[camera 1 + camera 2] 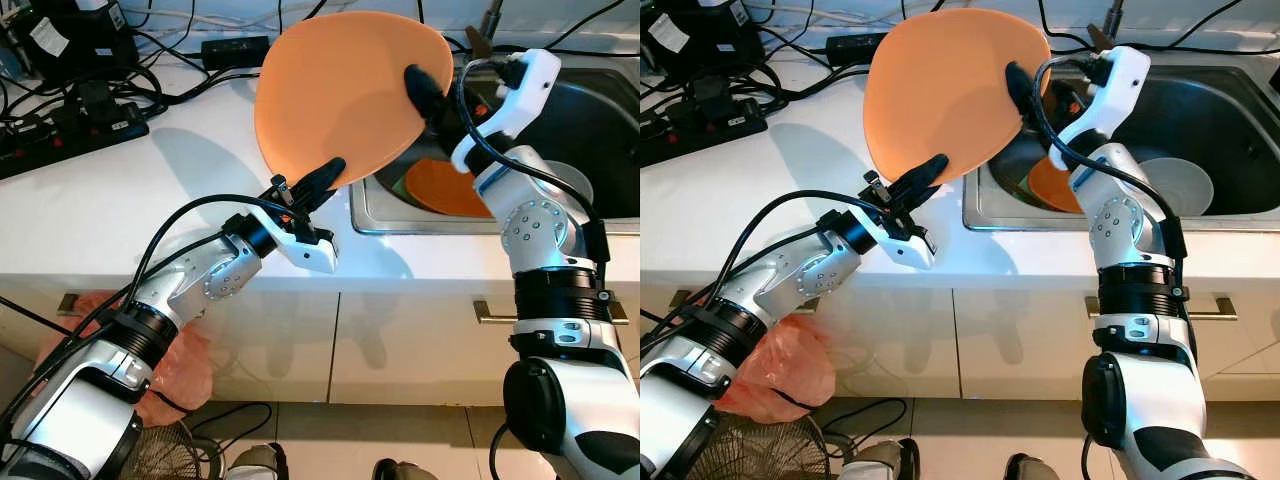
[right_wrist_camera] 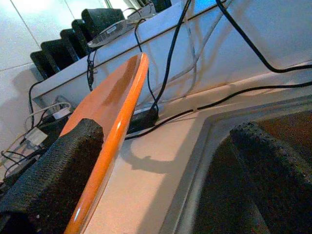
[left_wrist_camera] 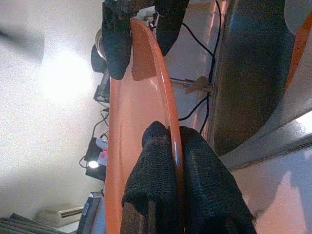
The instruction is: Kitchen organization
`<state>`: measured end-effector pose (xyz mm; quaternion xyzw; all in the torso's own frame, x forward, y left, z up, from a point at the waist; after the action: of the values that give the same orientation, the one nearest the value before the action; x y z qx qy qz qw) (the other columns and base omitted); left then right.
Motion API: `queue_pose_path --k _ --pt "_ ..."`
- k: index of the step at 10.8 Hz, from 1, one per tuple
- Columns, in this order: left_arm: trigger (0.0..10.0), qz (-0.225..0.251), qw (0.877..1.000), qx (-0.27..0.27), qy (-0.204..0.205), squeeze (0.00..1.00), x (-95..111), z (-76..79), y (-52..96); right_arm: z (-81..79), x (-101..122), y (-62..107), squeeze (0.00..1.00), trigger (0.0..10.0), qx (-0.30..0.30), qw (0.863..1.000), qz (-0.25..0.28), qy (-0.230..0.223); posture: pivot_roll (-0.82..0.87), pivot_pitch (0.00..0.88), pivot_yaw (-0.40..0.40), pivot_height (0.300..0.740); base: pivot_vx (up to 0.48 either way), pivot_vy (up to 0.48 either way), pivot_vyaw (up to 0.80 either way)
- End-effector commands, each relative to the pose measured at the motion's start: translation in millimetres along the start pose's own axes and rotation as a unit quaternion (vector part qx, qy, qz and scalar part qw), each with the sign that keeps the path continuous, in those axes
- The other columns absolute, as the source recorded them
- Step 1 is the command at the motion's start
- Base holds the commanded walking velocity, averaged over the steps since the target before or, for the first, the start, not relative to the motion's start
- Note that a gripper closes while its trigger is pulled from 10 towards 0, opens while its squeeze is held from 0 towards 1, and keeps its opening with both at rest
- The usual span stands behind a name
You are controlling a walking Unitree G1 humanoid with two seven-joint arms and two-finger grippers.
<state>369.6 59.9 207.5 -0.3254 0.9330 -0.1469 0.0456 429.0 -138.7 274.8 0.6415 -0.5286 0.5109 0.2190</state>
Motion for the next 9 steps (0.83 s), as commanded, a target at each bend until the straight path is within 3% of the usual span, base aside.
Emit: queue_pose_path --k 1,9 --pt "0.0 -0.008 0.999 0.046 -0.010 0.00 -9 -25.3 -4.8 12.1 -1 8.3 0.00 10.0 -0.016 1.000 -0.005 0.010 0.06 0.113 0.014 0.740 0.000 0.000 0.00" --pt "0.0 -0.026 0.998 0.052 -0.022 0.00 -21 -31.8 -4.5 -4.1 3 17.3 0.00 10.0 0.018 1.000 -0.006 0.003 0.06 0.109 0.012 0.740 0.000 0.000 0.00"
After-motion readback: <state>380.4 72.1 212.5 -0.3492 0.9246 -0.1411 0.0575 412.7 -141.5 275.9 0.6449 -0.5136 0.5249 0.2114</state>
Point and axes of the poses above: a point about 5 cm out from each wrist's last joint towards the gripper, its own y axis pointing back from the gripper into the wrist, its own x axis along the axis of the wrist's last joint, z = x × y, the point moved 5 cm from there along -y, pointing out of the wrist towards the gripper, and after that the axes turned 1 degree about -y, right-handed, at the moved point
